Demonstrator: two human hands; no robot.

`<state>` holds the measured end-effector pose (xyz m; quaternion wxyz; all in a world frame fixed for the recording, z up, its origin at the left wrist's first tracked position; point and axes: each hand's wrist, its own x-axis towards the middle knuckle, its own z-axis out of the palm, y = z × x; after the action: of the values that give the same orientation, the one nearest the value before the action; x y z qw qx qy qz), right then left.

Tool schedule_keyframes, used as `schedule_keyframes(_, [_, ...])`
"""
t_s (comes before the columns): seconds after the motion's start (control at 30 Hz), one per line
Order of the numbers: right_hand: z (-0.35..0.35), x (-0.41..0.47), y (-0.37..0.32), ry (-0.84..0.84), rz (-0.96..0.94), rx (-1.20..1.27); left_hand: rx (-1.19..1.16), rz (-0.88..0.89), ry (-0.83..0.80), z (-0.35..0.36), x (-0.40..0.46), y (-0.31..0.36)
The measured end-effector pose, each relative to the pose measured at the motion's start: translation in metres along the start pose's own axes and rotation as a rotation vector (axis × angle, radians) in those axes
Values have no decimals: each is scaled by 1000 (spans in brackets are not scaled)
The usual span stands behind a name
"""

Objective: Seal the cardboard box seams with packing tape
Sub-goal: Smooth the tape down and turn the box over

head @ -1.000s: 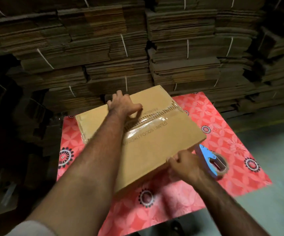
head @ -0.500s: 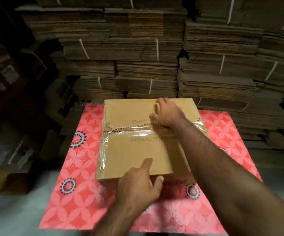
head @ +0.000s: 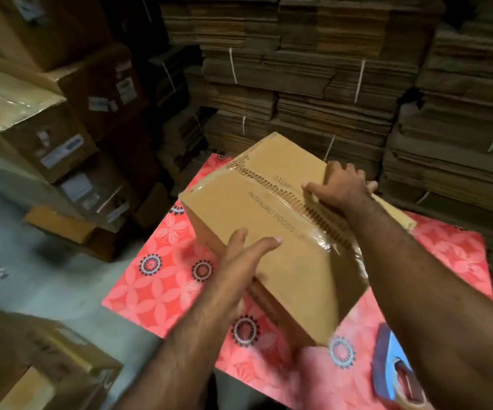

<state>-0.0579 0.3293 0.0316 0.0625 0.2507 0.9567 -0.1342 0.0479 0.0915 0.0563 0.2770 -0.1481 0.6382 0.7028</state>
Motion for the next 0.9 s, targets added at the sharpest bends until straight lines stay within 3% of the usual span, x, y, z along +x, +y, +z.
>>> schedule_keyframes(0.2, [-7, -43, 54, 32, 117, 208, 337, 248, 155, -2, 88, 26])
schedule_keyframes(0.47, [29, -134, 93, 119, 116, 495, 1027, 520, -53, -6, 150, 53])
schedule_keyframes(0.9, [102, -262, 58, 270, 223, 664, 1164, 614, -132, -88, 62, -26])
